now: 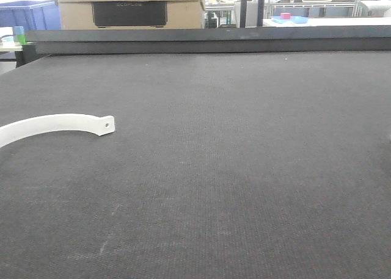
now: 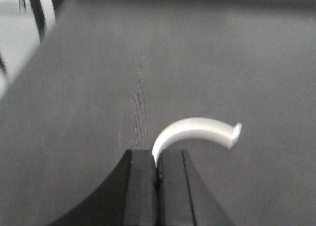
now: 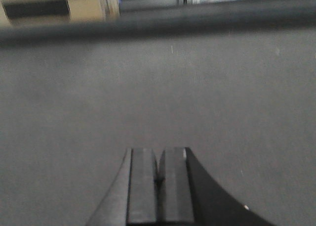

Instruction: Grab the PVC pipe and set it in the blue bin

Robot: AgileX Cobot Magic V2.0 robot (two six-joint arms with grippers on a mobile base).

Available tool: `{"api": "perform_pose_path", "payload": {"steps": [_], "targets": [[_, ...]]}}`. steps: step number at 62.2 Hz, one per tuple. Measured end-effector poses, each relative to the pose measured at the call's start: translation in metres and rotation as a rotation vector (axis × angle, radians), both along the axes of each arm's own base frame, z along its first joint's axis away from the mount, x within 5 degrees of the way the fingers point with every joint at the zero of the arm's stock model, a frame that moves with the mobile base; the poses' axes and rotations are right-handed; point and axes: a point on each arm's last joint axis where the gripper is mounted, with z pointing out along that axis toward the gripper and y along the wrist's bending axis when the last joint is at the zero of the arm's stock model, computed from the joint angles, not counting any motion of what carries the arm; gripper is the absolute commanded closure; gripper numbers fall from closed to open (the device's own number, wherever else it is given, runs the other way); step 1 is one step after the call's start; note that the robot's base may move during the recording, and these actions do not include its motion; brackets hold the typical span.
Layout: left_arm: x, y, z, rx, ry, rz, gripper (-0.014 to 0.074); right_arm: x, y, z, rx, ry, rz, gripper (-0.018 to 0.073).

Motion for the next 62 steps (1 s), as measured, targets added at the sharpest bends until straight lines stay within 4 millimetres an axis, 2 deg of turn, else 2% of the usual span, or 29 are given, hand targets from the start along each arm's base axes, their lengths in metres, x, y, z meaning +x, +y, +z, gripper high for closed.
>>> {"api": "perform_pose_path", "payload": {"steps": [9, 16, 26, 33, 45, 53, 62], "targets": [[0.035, -0.001, -0.014, 0.013, 0.301, 0.009, 0.0707, 0.036, 0.002, 0.004, -0.074, 0.259, 0.029, 0.0728], [0.06, -0.001, -0.027, 0.02, 0.493, 0.013, 0.0707, 0.059, 0.003, -0.001, -0.095, 0.431, 0.048, 0.0728], [0.092, -0.004, -0.052, 0.001, 0.669, 0.011, 0.0707, 0.078, 0.006, -0.011, -0.09, 0.586, 0.069, 0.0728], [0.105, -0.009, -0.07, -0.043, 0.764, 0.007, 0.0707, 0.086, 0.007, -0.021, -0.079, 0.657, 0.078, 0.0728], [0.118, -0.013, -0.088, -0.095, 0.841, 0.005, 0.0707, 0.102, 0.009, -0.035, -0.065, 0.693, 0.077, 0.0728], [0.124, -0.015, -0.085, -0.112, 0.792, 0.004, 0.0707, 0.115, 0.01, -0.051, -0.036, 0.787, 0.066, 0.0707], [0.132, -0.015, -0.077, -0.119, 0.719, 0.003, 0.0707, 0.127, 0.019, -0.072, -0.065, 0.969, 0.042, 0.0707]]}}
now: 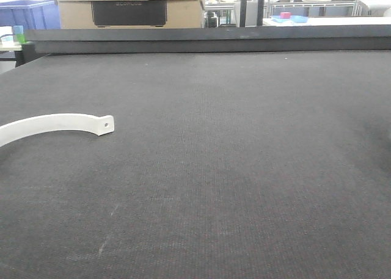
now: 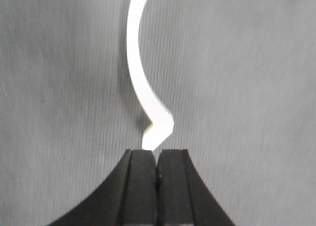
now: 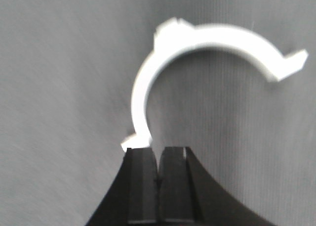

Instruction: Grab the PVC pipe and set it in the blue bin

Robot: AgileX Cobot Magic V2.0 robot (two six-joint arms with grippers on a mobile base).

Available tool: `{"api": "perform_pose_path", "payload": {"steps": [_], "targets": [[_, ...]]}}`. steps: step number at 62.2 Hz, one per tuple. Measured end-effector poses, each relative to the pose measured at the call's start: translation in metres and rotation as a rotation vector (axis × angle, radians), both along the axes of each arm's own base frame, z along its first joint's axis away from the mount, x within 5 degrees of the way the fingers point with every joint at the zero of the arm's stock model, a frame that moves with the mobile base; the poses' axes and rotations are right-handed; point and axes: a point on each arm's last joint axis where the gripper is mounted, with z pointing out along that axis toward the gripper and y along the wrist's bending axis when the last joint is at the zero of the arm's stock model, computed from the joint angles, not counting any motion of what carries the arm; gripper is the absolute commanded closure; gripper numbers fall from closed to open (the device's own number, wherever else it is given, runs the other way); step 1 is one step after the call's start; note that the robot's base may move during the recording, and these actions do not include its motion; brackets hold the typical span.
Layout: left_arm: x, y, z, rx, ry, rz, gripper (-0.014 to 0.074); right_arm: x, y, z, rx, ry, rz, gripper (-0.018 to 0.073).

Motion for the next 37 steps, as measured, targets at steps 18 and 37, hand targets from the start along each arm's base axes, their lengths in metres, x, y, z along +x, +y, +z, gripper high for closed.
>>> {"api": "perform_pose_path", "payload": {"steps": [18, 37], "targets": [[0.005, 0.0, 0.006, -0.003, -0.054, 0.004, 0.0707, 0.021, 0.029, -0.007, -0.068, 0.021, -0.038, 0.0711], [0.004, 0.0, 0.005, -0.005, -0.04, 0.003, 0.0707, 0.036, 0.033, -0.017, -0.047, 0.038, -0.105, 0.0687]]}}
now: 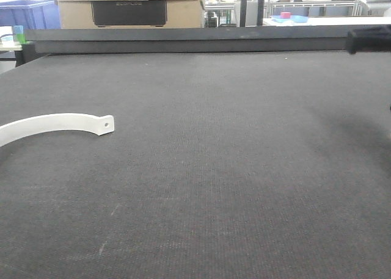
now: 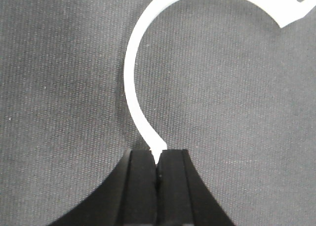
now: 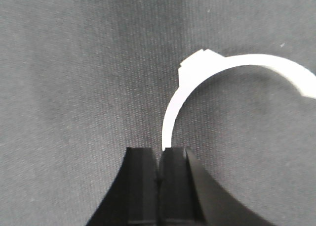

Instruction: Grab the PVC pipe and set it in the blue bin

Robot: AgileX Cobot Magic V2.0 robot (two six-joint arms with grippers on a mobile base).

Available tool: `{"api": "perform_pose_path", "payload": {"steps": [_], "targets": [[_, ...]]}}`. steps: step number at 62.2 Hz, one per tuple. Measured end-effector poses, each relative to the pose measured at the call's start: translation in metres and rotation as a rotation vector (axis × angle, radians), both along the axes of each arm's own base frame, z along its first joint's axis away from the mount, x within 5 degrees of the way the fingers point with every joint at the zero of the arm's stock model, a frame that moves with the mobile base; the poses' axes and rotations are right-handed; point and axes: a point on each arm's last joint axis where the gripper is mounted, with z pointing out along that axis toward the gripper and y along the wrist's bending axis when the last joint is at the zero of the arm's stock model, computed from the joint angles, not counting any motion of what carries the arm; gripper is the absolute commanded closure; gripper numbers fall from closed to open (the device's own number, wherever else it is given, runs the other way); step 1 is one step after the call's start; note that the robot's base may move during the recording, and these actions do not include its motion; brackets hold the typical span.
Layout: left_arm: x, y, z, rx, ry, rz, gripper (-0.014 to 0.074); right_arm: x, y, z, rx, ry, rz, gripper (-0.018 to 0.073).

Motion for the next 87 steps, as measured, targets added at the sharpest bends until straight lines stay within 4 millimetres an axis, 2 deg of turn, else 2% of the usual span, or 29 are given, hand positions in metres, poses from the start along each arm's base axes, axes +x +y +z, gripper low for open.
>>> {"api": "perform_pose_path", "payload": {"steps": [13, 20, 31, 43, 62, 87], "targets": [[-0.002, -0.002, -0.001, -0.021, 0.025, 0.004, 0.0707, 0.007, -0.008, -0.009, 0.051, 0.03, -0.074, 0.0463], [-0.002, -0.002, -0.001, -0.023, 0.029, 0.004, 0.0707, 0.011, -0.013, -0.016, 0.065, 0.053, -0.109, 0.0413], [-0.002, -0.002, -0.001, -0.027, 0.03, 0.005, 0.0707, 0.017, -0.011, -0.029, 0.082, 0.078, -0.121, 0.0414], [-0.003, -0.002, -0.001, -0.027, 0.032, 0.005, 0.0707, 0.024, -0.008, -0.034, 0.092, 0.043, -0.123, 0.0414], [-0.004, -0.002, -0.001, -0.027, 0.052, 0.003, 0.0707, 0.029, -0.008, -0.046, 0.087, 0.078, -0.154, 0.0414], [-0.005, -0.002, -0.001, -0.027, 0.054, 0.003, 0.0707, 0.029, -0.013, -0.046, 0.037, 0.072, -0.241, 0.0414]]}}
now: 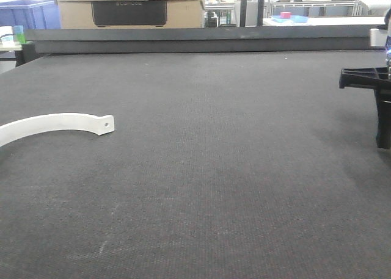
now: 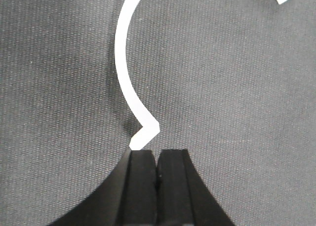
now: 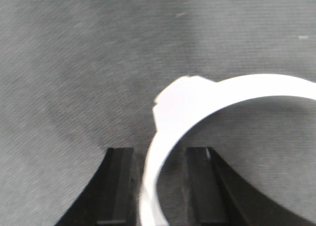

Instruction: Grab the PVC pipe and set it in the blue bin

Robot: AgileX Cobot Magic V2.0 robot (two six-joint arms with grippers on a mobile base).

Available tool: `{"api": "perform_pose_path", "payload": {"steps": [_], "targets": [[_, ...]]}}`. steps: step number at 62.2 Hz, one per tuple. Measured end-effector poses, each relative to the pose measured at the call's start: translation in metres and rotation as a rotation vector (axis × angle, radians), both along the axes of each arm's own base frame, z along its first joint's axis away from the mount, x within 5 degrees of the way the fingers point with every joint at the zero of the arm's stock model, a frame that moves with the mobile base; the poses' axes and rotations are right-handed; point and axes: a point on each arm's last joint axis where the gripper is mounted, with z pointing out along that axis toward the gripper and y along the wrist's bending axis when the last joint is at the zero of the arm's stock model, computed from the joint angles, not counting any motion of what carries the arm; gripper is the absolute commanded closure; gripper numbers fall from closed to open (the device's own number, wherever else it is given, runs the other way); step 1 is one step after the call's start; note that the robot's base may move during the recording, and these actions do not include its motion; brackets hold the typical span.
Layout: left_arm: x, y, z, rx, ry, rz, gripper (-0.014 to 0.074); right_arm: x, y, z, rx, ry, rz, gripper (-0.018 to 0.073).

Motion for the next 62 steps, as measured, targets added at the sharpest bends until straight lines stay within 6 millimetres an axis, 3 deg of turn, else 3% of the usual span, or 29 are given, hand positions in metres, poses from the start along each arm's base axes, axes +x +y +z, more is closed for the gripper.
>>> {"api": "perform_pose_path", "payload": {"steps": [29, 34, 43, 52, 62], "targets": [[0.0, 0.0, 0.0, 0.0, 0.0, 0.0, 0.0707, 0.002, 0.0, -0.0081, -0.006, 0.028, -0.016, 0.0427], [-0.0001, 0.0, 0.0, 0.0, 0.001, 0.0, 0.0707, 0.002, 0.0, -0.0081, -0.005, 0.028, -0.019, 0.0489], [-0.0001, 0.0, 0.0, 0.0, 0.001, 0.0, 0.0707, 0.002, 0.0002, -0.0081, -0.004, 0.029, -0.021, 0.073], [-0.0011, 0.0, -0.0004, 0.0, 0.012, -0.002, 0.0707, 0.0018, 0.0006, -0.0081, -0.008, 0.029, 0.014, 0.0727], [-0.0024, -0.0002, 0.0008, 0.0, 0.032, -0.005, 0.0707, -0.0002, 0.0054, -0.007, -0.033, 0.028, 0.172, 0.0727]]}}
